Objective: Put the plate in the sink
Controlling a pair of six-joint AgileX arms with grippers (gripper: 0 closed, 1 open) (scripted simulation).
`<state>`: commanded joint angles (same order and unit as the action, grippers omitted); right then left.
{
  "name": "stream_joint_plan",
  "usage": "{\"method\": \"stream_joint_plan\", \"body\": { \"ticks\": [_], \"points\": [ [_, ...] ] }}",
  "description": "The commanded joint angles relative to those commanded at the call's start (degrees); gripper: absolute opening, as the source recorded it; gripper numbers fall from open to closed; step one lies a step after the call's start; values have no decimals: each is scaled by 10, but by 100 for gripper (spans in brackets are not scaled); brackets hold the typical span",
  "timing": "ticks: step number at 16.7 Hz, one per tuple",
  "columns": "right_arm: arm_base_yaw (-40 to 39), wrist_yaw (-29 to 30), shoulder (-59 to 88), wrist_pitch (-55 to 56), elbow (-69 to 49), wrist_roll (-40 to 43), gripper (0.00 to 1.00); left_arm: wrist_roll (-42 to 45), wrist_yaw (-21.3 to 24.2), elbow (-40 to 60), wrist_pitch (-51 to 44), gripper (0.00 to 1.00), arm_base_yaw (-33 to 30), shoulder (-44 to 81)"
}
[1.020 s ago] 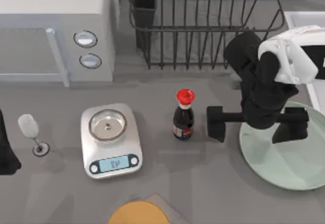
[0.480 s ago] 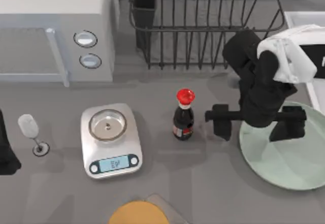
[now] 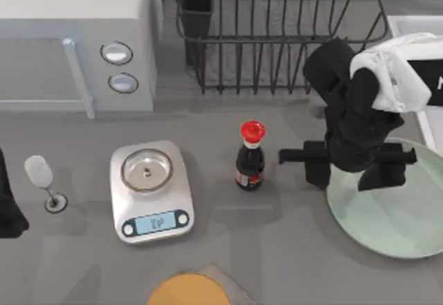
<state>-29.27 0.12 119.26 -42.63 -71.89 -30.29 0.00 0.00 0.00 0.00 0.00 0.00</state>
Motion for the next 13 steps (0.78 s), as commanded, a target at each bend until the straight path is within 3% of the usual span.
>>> {"method": "stream_joint_plan", "body": {
  "ticks": [9,13],
  "points": [
    [10,8,-48,0,-8,4,0,0,0,0,0,100,0,0],
    [30,17,-53,-57,-53,0,0,0,0,0,0,100,0,0]
  ]
}}
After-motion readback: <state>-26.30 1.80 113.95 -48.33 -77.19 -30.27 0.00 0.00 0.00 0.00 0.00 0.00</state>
